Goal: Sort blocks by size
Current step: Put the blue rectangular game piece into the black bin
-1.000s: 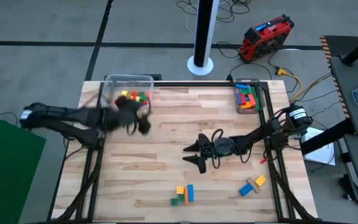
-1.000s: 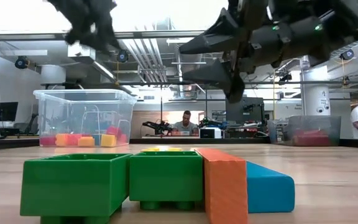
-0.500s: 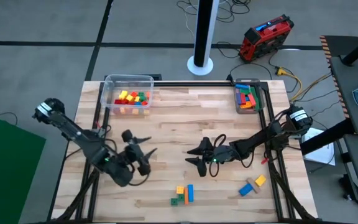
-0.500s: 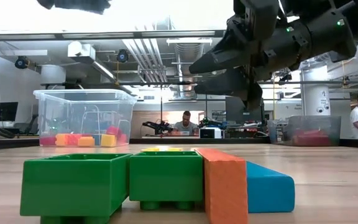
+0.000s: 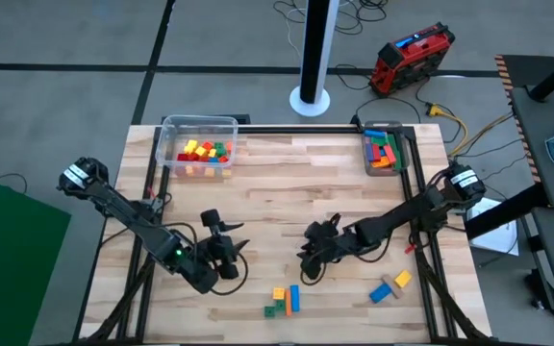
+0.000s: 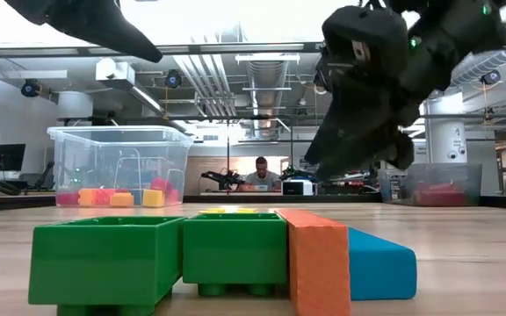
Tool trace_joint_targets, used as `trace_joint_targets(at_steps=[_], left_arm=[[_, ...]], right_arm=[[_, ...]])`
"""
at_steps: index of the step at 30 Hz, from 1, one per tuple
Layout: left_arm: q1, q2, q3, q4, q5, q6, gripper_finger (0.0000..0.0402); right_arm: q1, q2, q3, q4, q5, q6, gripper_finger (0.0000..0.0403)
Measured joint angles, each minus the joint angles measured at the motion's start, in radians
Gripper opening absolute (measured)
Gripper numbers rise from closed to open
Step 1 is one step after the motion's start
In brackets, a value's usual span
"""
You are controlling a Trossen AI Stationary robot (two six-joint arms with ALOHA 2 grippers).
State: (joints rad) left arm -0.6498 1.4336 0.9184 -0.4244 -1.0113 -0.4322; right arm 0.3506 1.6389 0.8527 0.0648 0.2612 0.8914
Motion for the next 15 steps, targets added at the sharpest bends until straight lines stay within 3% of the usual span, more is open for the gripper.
trace_joint_targets(at_steps=[9,15], left_arm=[[-0.001,-0.025,-0.004,0.052,0.000,0.203,0.0191],[-0.004,-0.033,-0.127,0.314,0.071,0.364,0.0191]], right_arm=[[0.044,0.000,0.329,-0.528,-0.055,0.076,0.0100],[0.131,-0.001,0.492,-0.782,-0.091,0.232,0.0073]])
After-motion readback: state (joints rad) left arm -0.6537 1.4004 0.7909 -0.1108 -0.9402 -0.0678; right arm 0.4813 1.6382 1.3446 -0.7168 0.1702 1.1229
